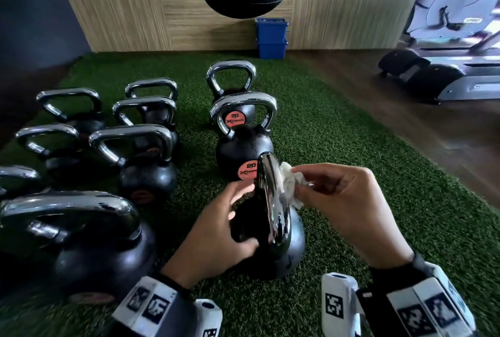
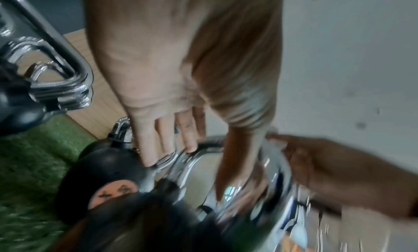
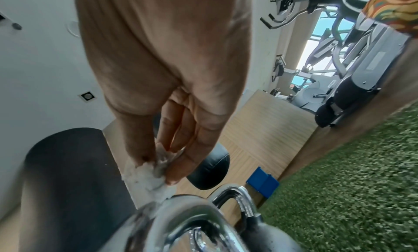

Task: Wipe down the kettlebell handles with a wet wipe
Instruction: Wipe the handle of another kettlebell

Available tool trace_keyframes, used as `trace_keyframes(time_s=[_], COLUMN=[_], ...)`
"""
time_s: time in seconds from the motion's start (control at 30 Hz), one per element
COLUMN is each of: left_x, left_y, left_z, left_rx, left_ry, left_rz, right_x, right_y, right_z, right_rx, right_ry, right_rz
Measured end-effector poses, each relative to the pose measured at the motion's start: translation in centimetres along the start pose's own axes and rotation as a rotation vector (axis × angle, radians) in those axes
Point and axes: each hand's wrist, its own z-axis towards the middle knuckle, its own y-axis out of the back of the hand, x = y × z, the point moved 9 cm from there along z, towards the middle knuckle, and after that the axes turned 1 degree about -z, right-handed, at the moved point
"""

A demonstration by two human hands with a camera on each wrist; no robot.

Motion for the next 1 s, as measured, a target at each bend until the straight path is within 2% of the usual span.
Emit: trace_keyframes(time_s=[0.07, 0.13, 0.2, 0.3, 0.4, 0.47, 0.57, 0.63, 0.87, 1.0], left_x=[3.1, 5.3, 5.5, 4.1, 4.1, 4.2, 3.8, 4.1, 5.8, 6.1], left_y=[-3.2, -6.1, -7.3, -7.1, -6.7, -6.3, -4.3, -3.5, -3.4, -3.5], left_z=[-0.2, -0.1, 0.5, 0.9, 1.2, 1.5, 1.8, 2.0, 1.7, 1.5], left_rx=[0.144, 0.16, 0.024, -0.153, -0.164, -0.085, 0.032, 0.062, -0.118, -0.14], left_ry=[0.124, 0.222, 0.176, -0.022, -0.079, -0.11, -0.195, -0.196, -0.196, -0.193], left_rz=[0.235, 0.309, 0.364, 0.485, 0.492, 0.427, 0.079, 0.019, -0.015, -0.009], right_x=[-1.4, -3.0, -4.5, -6.6, -8.7, -9.8, -10.8, -11.3, -12.3, -11.7], right_y=[1.0, 1.5, 1.6, 1.5, 0.8, 0.4, -0.3, -0.8, -2.1, -2.2], right_z=[0.1, 0.3, 0.5, 0.6, 0.8, 1.0, 1.5, 2.0, 3.6, 4.2], right_rx=[-0.041, -0.057, -0.068, -0.098, -0.114, -0.115, -0.119, -0.143, -0.244, -0.245], right_ry=[-0.017, -0.043, -0.064, -0.1, -0.154, -0.191, -0.192, -0.202, -0.184, -0.192], right_rz=[0.006, 0.015, 0.008, 0.005, 0.016, -0.009, -0.098, -0.151, -0.259, -0.235])
